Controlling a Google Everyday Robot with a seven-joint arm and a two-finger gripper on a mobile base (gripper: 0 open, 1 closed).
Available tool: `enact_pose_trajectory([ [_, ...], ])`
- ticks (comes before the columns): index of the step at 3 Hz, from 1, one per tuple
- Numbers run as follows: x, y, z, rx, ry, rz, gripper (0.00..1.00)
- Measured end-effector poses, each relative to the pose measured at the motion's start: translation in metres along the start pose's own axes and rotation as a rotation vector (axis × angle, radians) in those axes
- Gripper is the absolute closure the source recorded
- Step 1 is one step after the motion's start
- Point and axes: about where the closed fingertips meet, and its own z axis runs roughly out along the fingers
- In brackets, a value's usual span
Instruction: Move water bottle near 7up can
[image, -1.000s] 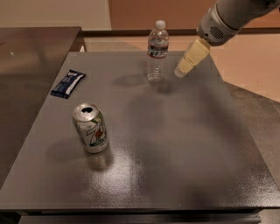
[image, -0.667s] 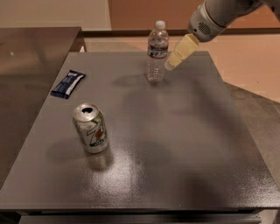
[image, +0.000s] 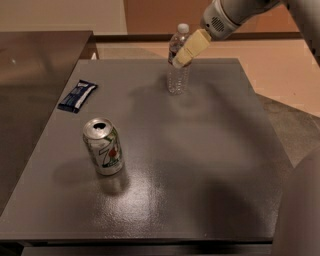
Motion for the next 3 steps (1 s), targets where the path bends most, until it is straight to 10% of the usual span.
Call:
enact_pose_trajectory([
  [3,-0.015,0.014,0.012,-0.067,-0.063,-0.013,0.65],
])
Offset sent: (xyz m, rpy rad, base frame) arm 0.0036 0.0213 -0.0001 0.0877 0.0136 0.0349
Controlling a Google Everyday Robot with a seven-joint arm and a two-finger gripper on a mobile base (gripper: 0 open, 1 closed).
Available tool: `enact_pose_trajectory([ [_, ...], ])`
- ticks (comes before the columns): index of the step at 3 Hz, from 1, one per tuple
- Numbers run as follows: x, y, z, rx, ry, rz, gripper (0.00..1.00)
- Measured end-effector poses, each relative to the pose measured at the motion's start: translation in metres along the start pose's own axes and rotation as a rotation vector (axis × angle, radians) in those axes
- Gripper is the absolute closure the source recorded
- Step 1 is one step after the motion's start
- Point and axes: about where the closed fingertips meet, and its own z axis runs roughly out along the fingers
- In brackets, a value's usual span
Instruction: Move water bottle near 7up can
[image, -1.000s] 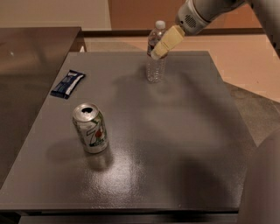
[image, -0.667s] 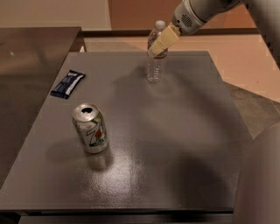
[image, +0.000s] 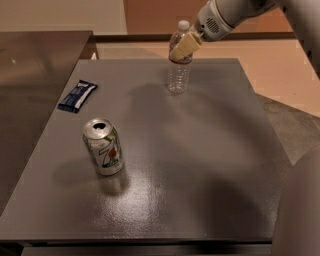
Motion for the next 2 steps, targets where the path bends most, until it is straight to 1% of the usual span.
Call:
enact_pose_trajectory([
  [1,-0.005,0.02,-0.011,-0.043,-0.023,-0.064,0.87],
  [2,-0.013,0.051,-0.033,-0.108,-0.069,-0.145,1.0],
])
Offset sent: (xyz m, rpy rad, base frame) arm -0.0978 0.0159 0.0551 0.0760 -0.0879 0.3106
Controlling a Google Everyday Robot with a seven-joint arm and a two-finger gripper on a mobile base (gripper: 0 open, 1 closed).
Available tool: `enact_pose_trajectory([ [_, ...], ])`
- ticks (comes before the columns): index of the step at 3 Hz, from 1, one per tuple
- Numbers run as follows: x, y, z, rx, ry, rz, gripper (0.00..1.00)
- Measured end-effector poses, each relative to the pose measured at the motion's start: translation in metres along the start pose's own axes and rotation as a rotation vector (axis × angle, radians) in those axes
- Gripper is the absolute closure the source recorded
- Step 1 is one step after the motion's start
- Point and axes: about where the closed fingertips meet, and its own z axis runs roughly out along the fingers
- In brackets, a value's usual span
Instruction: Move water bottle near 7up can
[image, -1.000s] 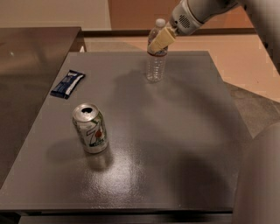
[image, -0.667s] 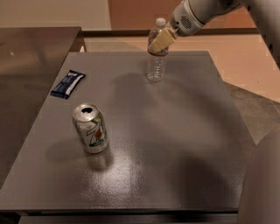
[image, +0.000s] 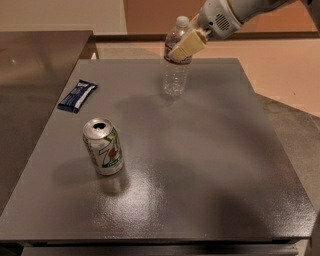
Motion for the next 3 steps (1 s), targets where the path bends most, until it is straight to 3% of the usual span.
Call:
enact_pose_trajectory([
  [1,-0.013,0.039,-0.015,-0.074,-0.038,-0.087,1.0],
  [3,-0.015,0.107,-0.023,-0.217,-0.048,-0.181,1.0],
])
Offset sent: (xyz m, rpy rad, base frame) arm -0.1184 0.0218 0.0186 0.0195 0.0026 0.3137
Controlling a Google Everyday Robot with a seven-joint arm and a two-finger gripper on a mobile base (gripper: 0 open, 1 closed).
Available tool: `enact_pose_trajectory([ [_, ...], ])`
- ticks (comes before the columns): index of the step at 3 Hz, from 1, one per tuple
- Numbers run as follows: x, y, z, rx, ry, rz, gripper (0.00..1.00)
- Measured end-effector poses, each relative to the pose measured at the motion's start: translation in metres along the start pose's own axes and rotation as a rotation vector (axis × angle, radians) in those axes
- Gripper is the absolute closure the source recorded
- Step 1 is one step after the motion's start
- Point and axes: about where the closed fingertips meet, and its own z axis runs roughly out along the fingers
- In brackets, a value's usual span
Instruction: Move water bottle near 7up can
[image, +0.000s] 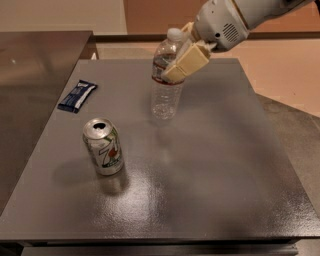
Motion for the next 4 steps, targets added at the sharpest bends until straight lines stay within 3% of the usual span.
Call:
enact_pose_trajectory([
  [2,-0.01,0.053,0.022,-0.081,0.005,-0.046,1.0],
  [4,-0.016,0.083,0.047,-0.067,0.04,-0.091,1.0],
])
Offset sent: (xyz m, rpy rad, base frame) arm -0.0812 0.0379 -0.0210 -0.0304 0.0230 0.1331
